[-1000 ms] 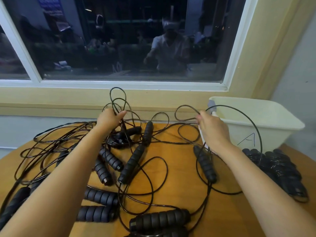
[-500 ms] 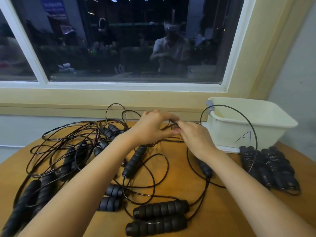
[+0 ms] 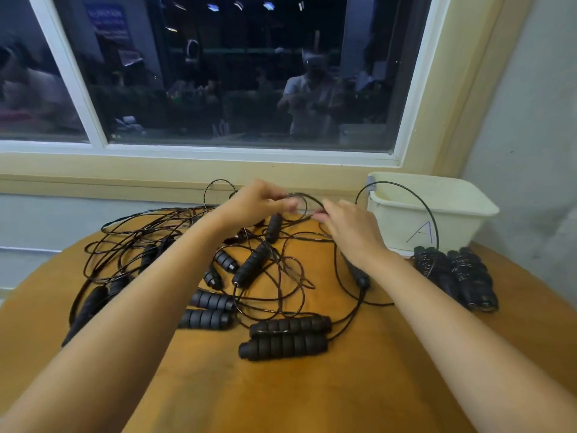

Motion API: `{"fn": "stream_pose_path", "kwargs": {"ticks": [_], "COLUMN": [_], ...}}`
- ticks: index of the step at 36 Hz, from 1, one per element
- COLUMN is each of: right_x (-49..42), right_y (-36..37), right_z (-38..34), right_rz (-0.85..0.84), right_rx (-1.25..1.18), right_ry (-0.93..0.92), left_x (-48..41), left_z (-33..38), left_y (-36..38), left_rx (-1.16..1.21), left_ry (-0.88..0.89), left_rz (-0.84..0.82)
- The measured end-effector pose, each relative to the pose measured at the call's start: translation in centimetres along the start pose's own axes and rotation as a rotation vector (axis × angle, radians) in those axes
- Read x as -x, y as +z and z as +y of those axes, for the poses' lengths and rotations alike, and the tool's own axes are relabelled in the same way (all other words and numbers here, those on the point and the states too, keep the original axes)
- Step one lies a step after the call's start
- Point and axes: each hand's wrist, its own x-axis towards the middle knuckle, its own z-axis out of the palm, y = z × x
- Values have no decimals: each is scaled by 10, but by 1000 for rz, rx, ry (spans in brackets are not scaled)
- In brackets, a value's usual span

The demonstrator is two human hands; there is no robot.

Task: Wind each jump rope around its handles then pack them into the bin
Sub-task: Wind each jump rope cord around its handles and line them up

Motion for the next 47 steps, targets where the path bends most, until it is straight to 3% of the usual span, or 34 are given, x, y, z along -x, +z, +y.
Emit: {"fn": "stream_pose_path", "kwargs": {"ticks": [3, 5, 11, 13, 16, 19, 22, 29, 31, 34, 36, 38, 41, 44, 47], "right_x": [13, 22, 49, 63, 87, 109, 128, 160, 164, 165, 166, 171, 179, 187, 199], "right_y": [9, 19, 50, 59, 72, 79, 81, 85, 85, 85, 86, 89, 92, 86, 77], "right_z": [3, 6, 15, 14, 15, 20, 26, 35, 33, 32, 33, 34, 32, 26, 22], "right_rz": [-88, -169, -10, 7, 11, 10, 24, -91, -165, -235, -276, -303, -257, -252, -283], "right_rx": [-23, -36, 107, 28, -108, -189, -246, -298, -290, -304, -299, -287, -293, -311, -337], "right_ry": [-33, -32, -200, -253, -269, -259, -216, -167, -132, -101, -85, -85, -102, -122, -143], "left_x": [11, 12, 8, 8, 11, 9, 13, 58, 79, 109, 122, 129, 132, 133, 142], "left_z": [-14, -31, -101, -116, -128, -130, -128, -70, -39, -16, -22, -36, -49, -55, -54], "left_y": [-8, -16, -39, -37, -20, 0, 15, 56, 74, 112, 135, 149, 153, 147, 145], "left_rx": [0, 137, 698, 670, 312, -114, -424, -323, -253, -262, -381, -476, -652, -721, -713], "left_ry": [-140, -269, -683, -732, -789, -740, -557, 19, 177, 297, 339, 332, 163, -3, -53], "left_rz": [-145, -125, 331, 332, 196, 182, 192, 347, 218, -157, -261, -198, -106, -181, -261]}}
